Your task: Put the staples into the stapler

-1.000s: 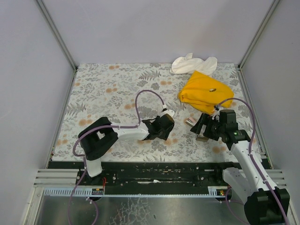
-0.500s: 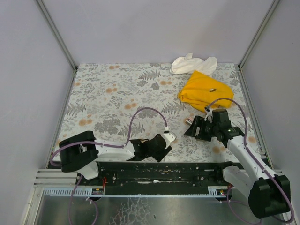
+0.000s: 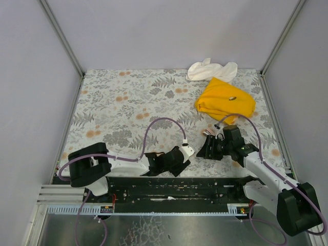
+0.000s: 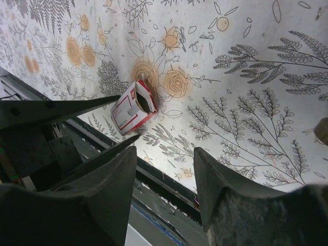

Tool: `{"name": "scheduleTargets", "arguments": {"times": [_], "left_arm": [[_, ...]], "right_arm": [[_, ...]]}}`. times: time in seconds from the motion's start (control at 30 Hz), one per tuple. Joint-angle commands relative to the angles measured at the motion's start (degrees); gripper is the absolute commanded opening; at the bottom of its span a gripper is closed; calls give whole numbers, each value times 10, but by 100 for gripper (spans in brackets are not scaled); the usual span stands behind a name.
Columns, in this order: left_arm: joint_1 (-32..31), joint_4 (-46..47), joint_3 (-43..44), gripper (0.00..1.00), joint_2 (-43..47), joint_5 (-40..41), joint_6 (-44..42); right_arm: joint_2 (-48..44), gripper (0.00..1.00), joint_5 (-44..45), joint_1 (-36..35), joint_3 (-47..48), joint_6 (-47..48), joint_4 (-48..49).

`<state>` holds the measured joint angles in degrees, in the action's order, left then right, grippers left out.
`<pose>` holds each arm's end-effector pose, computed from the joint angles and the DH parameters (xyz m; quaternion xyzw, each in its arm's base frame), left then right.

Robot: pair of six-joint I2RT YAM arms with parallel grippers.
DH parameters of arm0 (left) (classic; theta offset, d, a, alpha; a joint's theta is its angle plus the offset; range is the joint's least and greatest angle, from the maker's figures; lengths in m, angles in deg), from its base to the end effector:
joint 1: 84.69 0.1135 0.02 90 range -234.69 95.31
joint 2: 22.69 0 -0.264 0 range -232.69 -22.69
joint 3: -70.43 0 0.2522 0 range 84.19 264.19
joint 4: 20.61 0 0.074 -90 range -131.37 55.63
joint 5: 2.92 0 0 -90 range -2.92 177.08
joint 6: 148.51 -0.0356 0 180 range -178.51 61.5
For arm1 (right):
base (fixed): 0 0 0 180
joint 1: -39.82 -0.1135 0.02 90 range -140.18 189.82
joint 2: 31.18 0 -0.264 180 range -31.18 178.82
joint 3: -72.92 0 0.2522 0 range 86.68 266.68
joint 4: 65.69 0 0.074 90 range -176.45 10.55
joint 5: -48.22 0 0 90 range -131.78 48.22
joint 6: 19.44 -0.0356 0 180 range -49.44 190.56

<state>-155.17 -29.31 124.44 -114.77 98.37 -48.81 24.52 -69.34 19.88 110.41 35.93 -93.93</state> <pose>0.1077 -0.2830 0.1425 0.4368 0.8164 -0.1661 0.3393 0.1669 0.0781 0.1763 0.0277 0.9058 0.3617 0.2188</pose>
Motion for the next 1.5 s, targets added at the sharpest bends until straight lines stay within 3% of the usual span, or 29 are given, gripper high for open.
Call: {"name": "scheduleTargets", "arguments": {"times": [0.0,0.1,0.27,0.67,1.47], "left_arm": [[-2,5,3,50,-23,21,-24],[-3,11,2,43,-23,21,-27],[-3,11,3,42,-28,9,-34],[-3,11,1,42,-30,-3,-41],[-3,11,-3,42,-26,-9,-44]], "right_arm": [[15,54,-33,-6,-8,-17,62],[33,51,-45,-6,-14,-20,85],[56,46,-58,-7,-25,-30,123],[125,36,-76,-12,-33,-32,175],[229,28,-108,-25,-21,-51,268]]}}
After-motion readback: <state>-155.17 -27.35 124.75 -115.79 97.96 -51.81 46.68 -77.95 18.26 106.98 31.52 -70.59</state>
